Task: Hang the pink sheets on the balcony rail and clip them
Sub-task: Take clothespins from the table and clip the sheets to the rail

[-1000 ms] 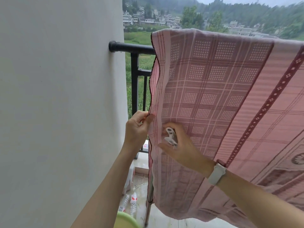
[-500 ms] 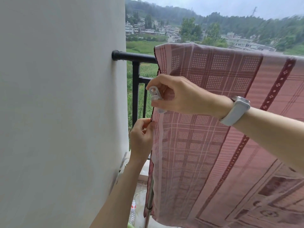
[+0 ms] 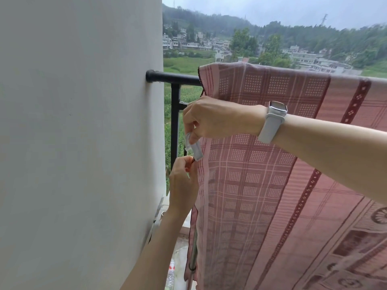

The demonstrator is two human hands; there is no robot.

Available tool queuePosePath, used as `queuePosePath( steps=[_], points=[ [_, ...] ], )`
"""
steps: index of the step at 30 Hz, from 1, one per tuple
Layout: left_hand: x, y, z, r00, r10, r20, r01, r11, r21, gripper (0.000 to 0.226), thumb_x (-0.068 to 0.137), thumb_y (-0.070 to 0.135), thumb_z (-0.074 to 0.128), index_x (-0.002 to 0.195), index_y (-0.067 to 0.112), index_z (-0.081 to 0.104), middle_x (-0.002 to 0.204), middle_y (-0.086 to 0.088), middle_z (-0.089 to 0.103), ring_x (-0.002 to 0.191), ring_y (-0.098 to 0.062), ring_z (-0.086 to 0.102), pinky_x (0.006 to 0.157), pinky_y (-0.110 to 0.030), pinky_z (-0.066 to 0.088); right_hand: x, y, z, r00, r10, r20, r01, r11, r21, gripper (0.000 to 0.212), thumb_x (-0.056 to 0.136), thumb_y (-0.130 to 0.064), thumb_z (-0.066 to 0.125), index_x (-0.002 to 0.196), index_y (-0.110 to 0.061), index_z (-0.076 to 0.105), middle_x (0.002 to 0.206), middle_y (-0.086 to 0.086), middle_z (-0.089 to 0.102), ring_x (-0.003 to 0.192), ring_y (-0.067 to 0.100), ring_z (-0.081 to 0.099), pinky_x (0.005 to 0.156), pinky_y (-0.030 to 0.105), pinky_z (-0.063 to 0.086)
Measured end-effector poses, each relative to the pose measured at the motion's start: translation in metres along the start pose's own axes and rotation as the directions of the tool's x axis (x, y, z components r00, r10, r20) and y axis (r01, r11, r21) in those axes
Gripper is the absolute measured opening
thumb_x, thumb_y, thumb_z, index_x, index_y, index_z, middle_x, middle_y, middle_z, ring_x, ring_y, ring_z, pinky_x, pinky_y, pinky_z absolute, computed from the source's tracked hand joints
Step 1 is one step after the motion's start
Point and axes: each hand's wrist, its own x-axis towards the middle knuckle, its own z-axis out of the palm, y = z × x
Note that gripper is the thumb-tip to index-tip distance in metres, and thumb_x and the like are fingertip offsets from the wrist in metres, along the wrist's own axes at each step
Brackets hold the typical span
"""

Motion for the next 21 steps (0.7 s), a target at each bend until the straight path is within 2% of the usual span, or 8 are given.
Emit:
queuePosePath(
  steps=[4,6,8,11,13,15,17,21],
  points=[
    [-0.005,0.001,0.003,0.999,-0.017,-0.043,0.018,1.000,0.024,0.013,0.091,0.020,0.050,0.093,0.008,0.056,0.087,-0.003,0.058,0.080,-0.018,0.056,0.068,-0.013,0.047,-0.003,0.002,0.006,0.999,-0.030,0.030,0.033,0.994,-0.101,0.008,0.076,-0.033,0.067,0.075,-0.026,0.065,0.082,-0.008,0.054,0.088,0.016,0.050,0.081,0.037,0.048],
    [-0.006,0.002,0.002,0.997,0.005,-0.073,-0.001,0.999,0.050,0.013,0.090,0.019,0.050,0.091,0.008,0.056,0.084,0.000,0.057,0.078,-0.018,0.055,0.068,-0.018,0.047,-0.006,0.003,0.010,0.997,-0.074,0.023,0.078,0.955,-0.286,0.021,0.080,-0.041,0.060,0.084,-0.021,0.067,0.087,-0.007,0.059,0.092,0.014,0.045,0.084,0.035,0.043],
    [-0.006,0.003,0.002,0.997,0.012,-0.081,-0.007,0.998,0.061,0.012,0.090,0.017,0.052,0.091,0.007,0.057,0.083,0.001,0.057,0.076,-0.017,0.054,0.066,-0.012,0.043,-0.011,0.004,0.014,0.993,-0.117,0.014,0.109,0.864,-0.492,0.031,0.085,-0.044,0.050,0.094,-0.019,0.067,0.096,-0.007,0.064,0.100,0.016,0.044,0.089,0.036,0.039],
    [-0.006,0.005,0.002,0.996,0.020,-0.089,-0.013,0.997,0.072,0.013,0.090,0.015,0.053,0.091,0.004,0.059,0.084,-0.003,0.060,0.074,-0.016,0.054,0.065,-0.005,0.040,-0.027,0.008,0.022,0.979,-0.188,-0.076,0.104,0.790,-0.605,0.039,0.088,-0.043,0.039,0.108,-0.020,0.063,0.121,0.000,0.059,0.122,0.024,0.042,0.106,0.044,0.026],
    [-0.008,0.007,0.001,0.995,0.030,-0.092,-0.023,0.997,0.076,0.013,0.089,0.015,0.053,0.092,0.004,0.060,0.085,-0.005,0.062,0.075,-0.016,0.055,0.067,-0.003,0.039,-0.044,0.012,0.034,0.944,-0.232,-0.234,0.067,0.830,-0.554,0.042,0.088,-0.038,0.037,0.119,-0.018,0.057,0.132,0.006,0.052,0.130,0.027,0.037,0.112,0.046,0.018],
    [-0.011,0.010,0.002,0.993,0.043,-0.109,-0.034,0.996,0.079,0.015,0.088,0.017,0.055,0.094,0.005,0.060,0.088,-0.006,0.061,0.079,-0.016,0.055,0.069,-0.002,0.038,-0.066,0.017,0.054,0.867,-0.241,-0.436,0.010,0.883,-0.468,0.034,0.089,-0.026,0.045,0.119,-0.016,0.057,0.133,0.009,0.051,0.130,0.027,0.037,0.112,0.048,0.021],
    [-0.018,0.014,0.005,0.989,0.048,-0.143,-0.034,0.995,0.097,0.022,0.087,0.021,0.057,0.104,0.008,0.057,0.098,-0.005,0.058,0.087,-0.014,0.053,0.074,-0.005,0.037,-0.090,0.022,0.080,0.788,-0.179,-0.589,-0.066,0.927,-0.370,0.034,0.086,-0.014,0.051,0.119,-0.012,0.058,0.132,0.012,0.051,0.130,0.028,0.036,0.111,0.050,0.024],
    [-0.052,0.022,0.027,0.973,0.157,-0.171,-0.113,0.965,0.238,0.043,0.086,0.024,0.057,0.124,0.014,0.041,0.123,-0.009,0.049,0.112,-0.020,0.044,0.096,-0.033,0.037,-0.146,0.037,0.129,0.748,0.038,-0.662,-0.231,0.951,-0.206,0.043,0.083,-0.010,0.044,0.126,-0.013,0.045,0.138,0.014,0.044,0.132,0.028,0.031,0.109,0.055,0.023]
  ],
)
